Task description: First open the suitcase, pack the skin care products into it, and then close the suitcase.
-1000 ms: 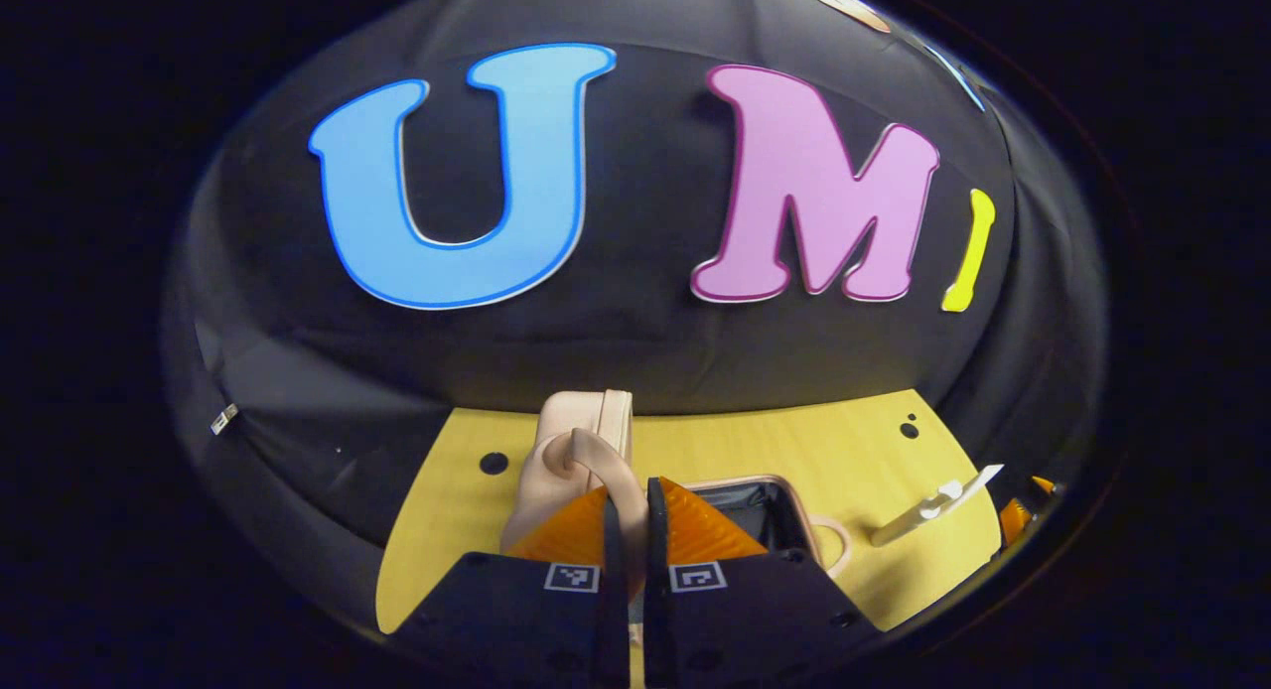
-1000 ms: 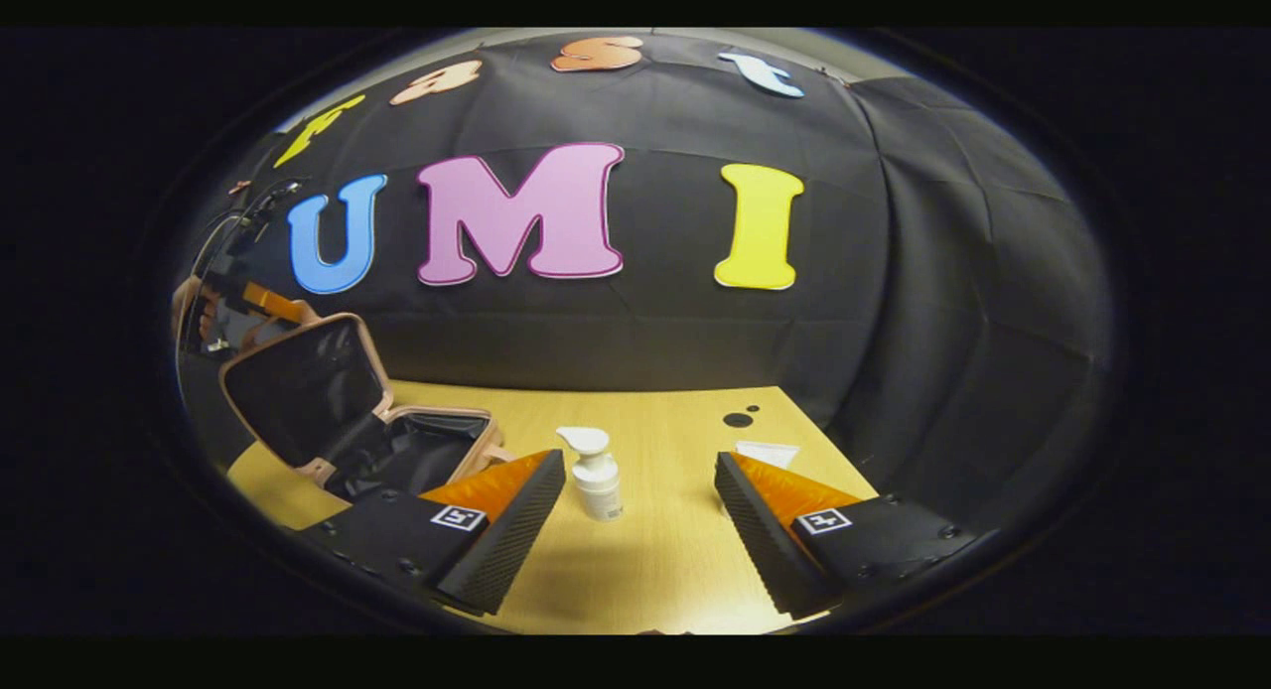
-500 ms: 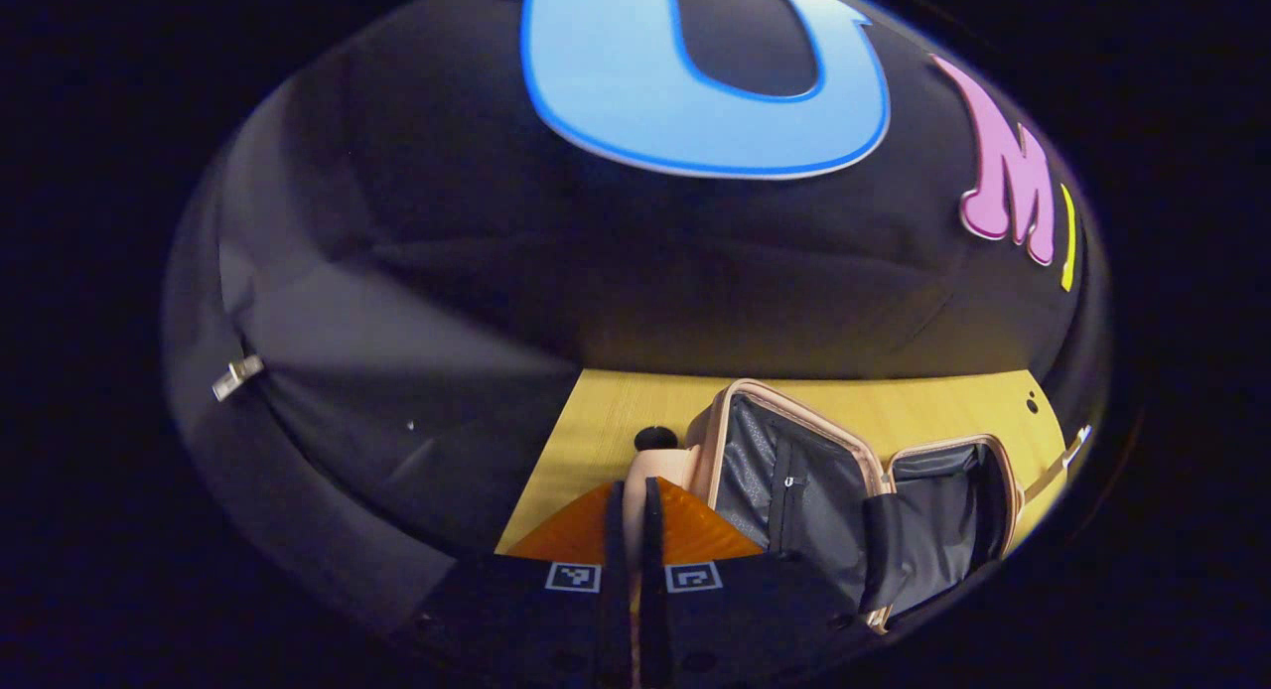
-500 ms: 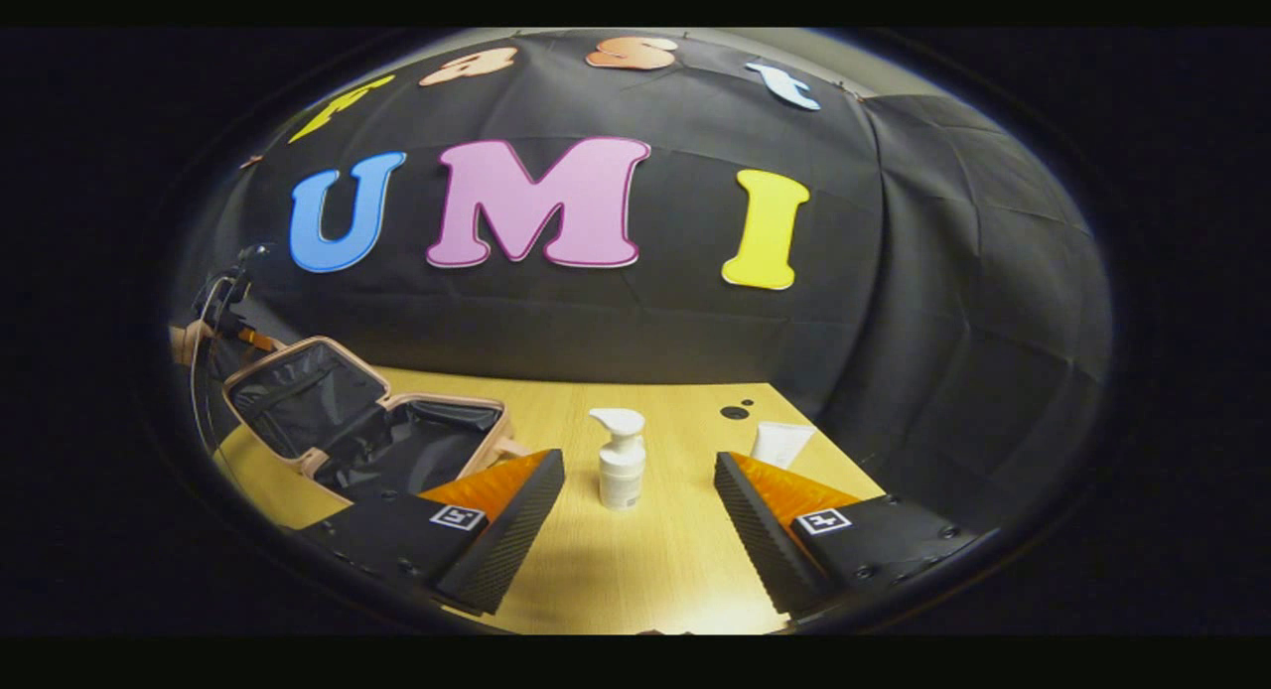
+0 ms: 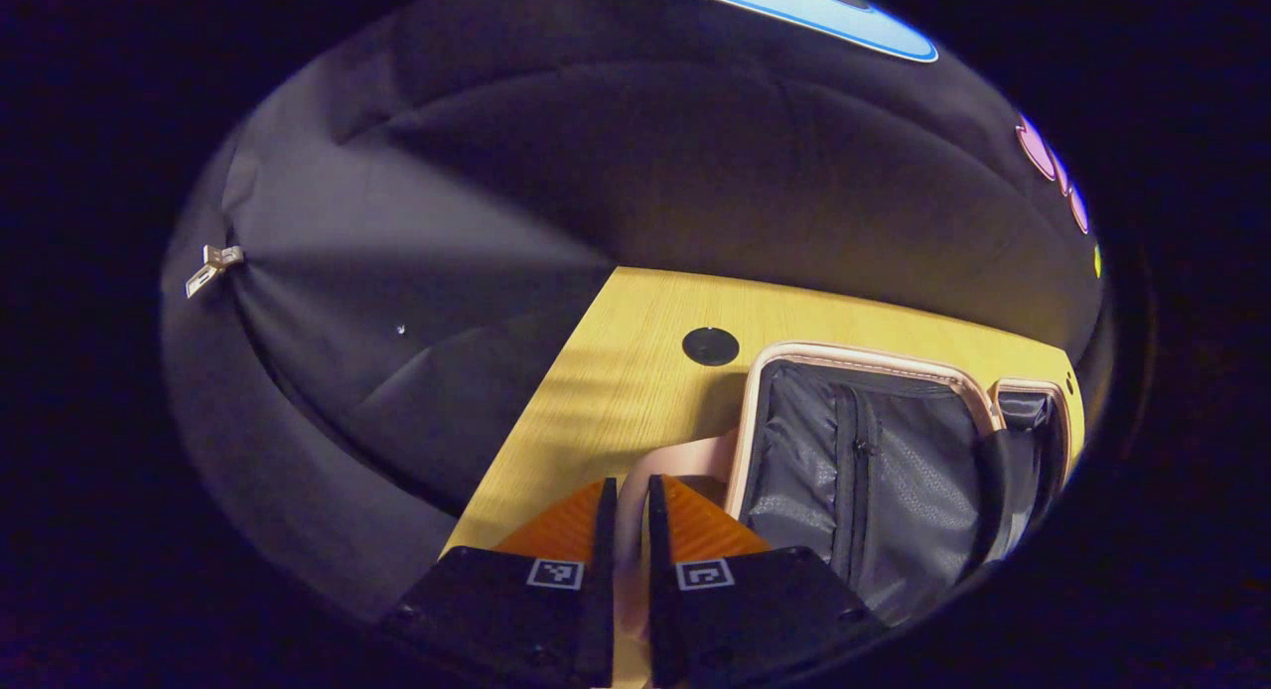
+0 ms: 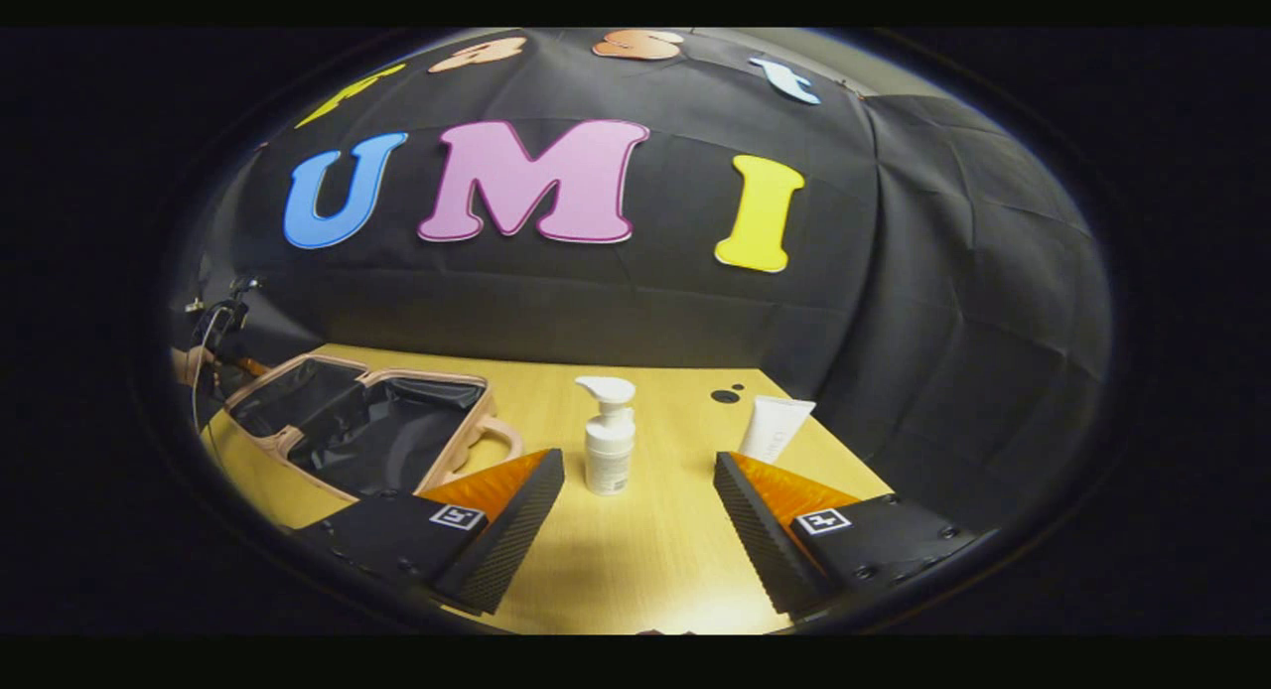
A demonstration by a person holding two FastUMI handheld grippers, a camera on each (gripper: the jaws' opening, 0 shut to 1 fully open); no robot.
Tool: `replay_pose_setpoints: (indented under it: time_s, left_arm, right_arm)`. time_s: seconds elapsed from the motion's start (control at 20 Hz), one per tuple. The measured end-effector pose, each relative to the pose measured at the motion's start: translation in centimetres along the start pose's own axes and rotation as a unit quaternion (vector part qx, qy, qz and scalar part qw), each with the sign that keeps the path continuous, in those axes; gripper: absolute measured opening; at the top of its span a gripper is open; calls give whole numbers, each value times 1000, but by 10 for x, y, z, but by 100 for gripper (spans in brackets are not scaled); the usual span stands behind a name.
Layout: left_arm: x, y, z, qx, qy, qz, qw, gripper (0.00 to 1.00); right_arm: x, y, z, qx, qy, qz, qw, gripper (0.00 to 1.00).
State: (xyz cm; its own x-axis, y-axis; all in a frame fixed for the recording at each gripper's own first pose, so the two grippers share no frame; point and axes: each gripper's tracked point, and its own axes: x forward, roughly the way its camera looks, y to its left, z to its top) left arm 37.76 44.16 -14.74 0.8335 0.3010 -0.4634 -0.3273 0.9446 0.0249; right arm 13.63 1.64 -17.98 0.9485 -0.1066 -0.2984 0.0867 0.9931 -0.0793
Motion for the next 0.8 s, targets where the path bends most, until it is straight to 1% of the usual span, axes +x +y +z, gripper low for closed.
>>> replay_pose_setpoints:
  time_s: [0.05,0.1,0.2,0.25,0.3,0.4,0.45,0.55,0.6,0.65,0.7,0.75,0.8]
  left_arm:
    - [-8,8,5,1,-5,10,1000,31]
    - [-23,17,18,-4,-26,21,999,43]
    - [-60,24,44,-18,-72,31,997,78]
    - [-84,20,52,-23,-91,30,995,95]
    - [-109,11,59,-30,-111,19,993,96]
    - [-151,-26,69,-33,-152,-20,988,96]
    - [-181,-48,69,-21,-168,-35,985,97]
    - [-222,-97,59,29,-201,-62,977,96]
    - [-236,-119,51,52,-211,-71,974,97]
    - [-253,-152,32,73,-215,-88,970,96]
    - [-267,-186,13,83,-211,-110,968,96]
    - [-284,-221,-7,83,-204,-136,966,96]
    - [-299,-258,-27,86,-193,-170,962,96]
  right_arm:
    - [1,-6,1,2,-1,-2,1000,97]
    - [1,-11,2,3,-3,-5,1000,97]
    - [2,-23,4,8,-4,-11,1000,97]
    - [2,-29,4,11,-3,-12,1000,97]
    - [2,-34,5,13,-4,-12,1000,97]
    - [4,-45,5,10,-2,-13,1000,97]
    - [6,-49,5,12,0,-12,1000,97]
    - [8,-59,6,20,2,-8,1000,97]
    - [8,-63,6,19,3,-8,1000,97]
    - [8,-67,6,18,3,-6,1000,97]
    - [10,-72,6,18,5,-1,1000,97]
    - [11,-77,6,18,7,2,1000,97]
    - [12,-82,6,18,9,4,1000,97]
